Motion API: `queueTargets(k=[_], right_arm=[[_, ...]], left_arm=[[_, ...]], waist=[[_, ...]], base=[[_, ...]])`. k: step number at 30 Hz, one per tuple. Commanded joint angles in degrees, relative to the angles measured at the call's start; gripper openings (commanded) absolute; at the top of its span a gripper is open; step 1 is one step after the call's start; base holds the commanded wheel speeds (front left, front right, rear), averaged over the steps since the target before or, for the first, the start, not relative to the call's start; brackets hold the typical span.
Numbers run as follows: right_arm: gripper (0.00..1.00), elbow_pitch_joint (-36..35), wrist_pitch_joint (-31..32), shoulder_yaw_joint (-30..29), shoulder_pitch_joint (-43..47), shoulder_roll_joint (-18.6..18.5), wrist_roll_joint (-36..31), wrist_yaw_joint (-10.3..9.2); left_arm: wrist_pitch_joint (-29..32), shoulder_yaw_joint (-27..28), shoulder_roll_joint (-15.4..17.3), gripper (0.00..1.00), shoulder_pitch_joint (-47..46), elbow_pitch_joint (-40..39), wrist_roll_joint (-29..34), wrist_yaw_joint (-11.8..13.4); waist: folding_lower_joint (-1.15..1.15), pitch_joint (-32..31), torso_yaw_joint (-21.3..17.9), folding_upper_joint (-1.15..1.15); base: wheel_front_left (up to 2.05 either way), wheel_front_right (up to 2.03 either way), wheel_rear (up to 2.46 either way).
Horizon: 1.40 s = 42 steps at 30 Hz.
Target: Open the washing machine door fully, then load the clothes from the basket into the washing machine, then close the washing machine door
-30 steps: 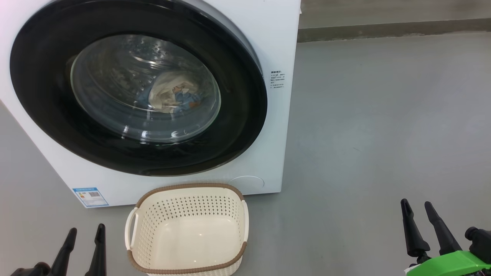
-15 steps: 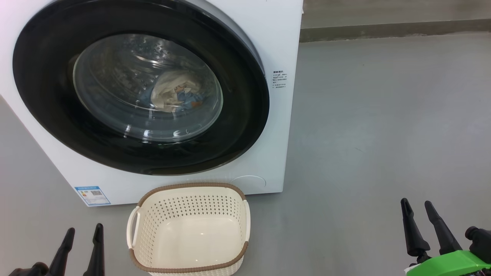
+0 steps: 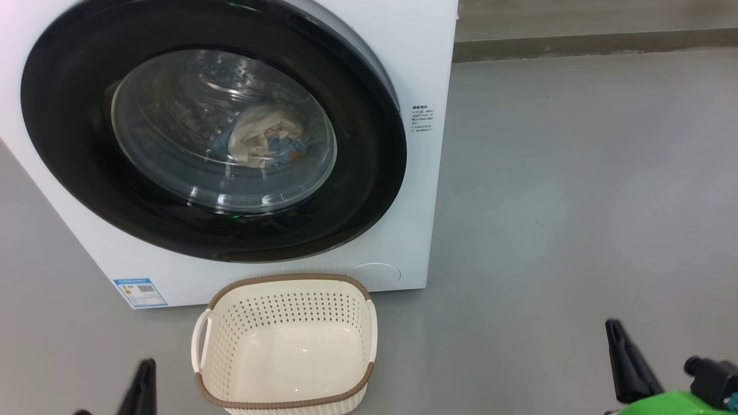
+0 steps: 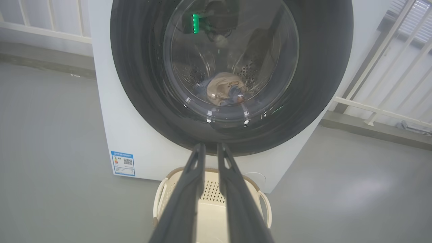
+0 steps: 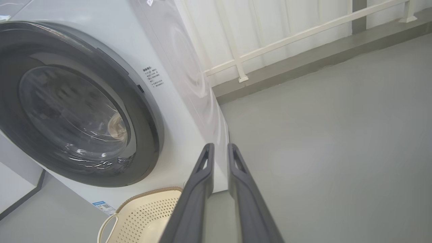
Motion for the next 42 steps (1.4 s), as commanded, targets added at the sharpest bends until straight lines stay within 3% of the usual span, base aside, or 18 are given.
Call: queueTargets(k=[1, 7, 12, 42], right_arm=[[0.0, -0.31, 0.15, -0.13, -0.23, -0.15, 0.41, 0.0], [0.0, -0.54, 1.18, -0.61, -0.57, 0.19, 3.19, 0.0], [0.0, -0.62, 2.02, -1.01, -0.94, 0.48, 5.5, 0.0], [0.0, -1.32, 7.11, -3.47, -3.03, 2.21, 19.21, 0.0]], left_arm=[[0.16, 0.2, 0.22, 0.0, -0.27, -0.26, -0.42, 0.0], [1.2, 0.81, -0.36, 0.0, -0.55, -0.55, -3.29, 0.0], [2.03, 1.28, -0.84, 0.0, -0.85, -0.7, -5.68, 0.0], [7.08, 4.19, -3.71, 0.0, -2.6, -1.78, -19.91, 0.01]], waist=[[0.0, 0.01, -0.01, 0.0], [0.13, -0.02, -0.08, 0.0], [0.01, 0.17, -0.14, 0.0], [0.0, 0.68, -0.49, 0.0]], base=[[0.0, 0.0, 0.0], [0.0, 0.0, 0.0], [0.0, 0.0, 0.0], [0.0, 0.0, 0.0]])
